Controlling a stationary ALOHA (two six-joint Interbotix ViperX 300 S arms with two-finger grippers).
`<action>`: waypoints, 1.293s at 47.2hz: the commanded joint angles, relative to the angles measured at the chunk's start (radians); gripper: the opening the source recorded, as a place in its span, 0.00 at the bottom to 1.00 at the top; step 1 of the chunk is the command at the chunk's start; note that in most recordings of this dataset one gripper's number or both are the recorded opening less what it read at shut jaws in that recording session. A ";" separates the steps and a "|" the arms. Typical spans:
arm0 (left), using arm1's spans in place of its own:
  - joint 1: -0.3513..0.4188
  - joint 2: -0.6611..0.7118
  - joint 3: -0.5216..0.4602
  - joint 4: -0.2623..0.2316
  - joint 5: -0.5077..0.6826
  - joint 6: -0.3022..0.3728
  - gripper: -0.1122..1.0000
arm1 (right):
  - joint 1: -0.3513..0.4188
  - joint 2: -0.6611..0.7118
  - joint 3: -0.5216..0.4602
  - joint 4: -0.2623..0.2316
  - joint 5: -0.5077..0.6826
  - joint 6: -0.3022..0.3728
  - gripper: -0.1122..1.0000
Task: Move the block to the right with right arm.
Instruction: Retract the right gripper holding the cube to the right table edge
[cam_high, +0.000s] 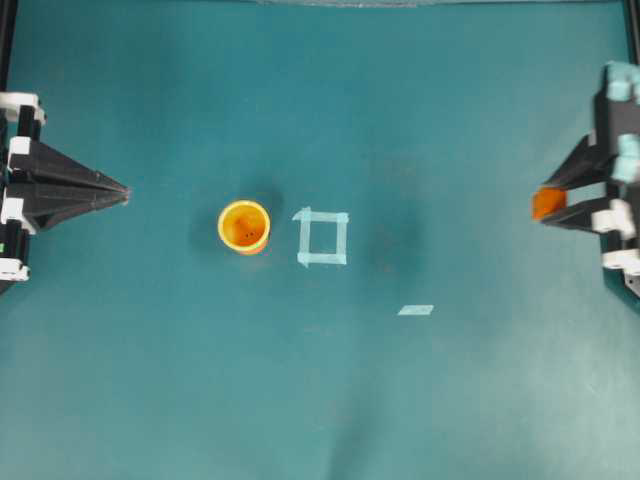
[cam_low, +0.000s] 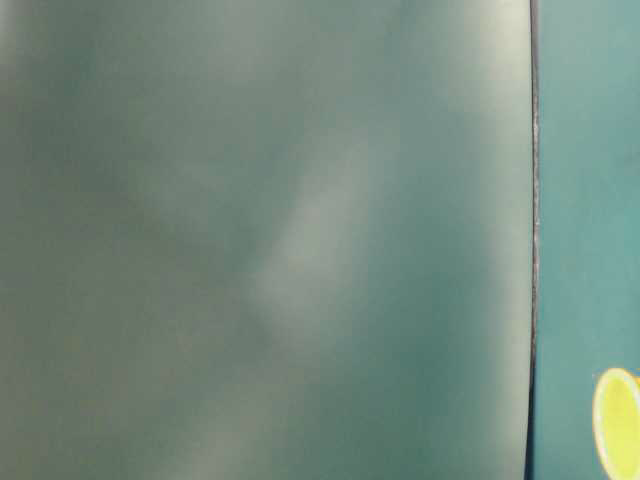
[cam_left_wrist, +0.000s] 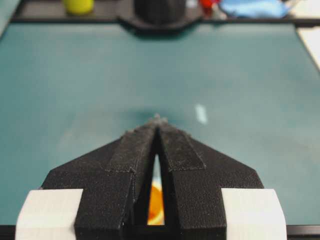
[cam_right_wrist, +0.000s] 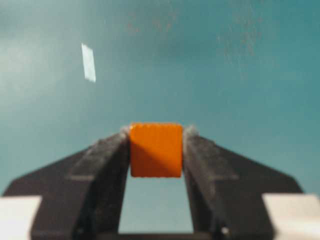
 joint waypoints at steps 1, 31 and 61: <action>-0.002 0.003 -0.028 0.003 -0.003 0.000 0.10 | 0.000 -0.034 -0.014 0.003 0.046 0.000 0.46; -0.002 0.002 -0.028 0.003 -0.002 -0.002 0.10 | 0.000 -0.230 0.026 0.003 0.255 -0.002 0.46; -0.002 0.002 -0.028 0.002 0.009 -0.002 0.10 | 0.000 -0.321 0.028 0.000 0.374 -0.002 0.46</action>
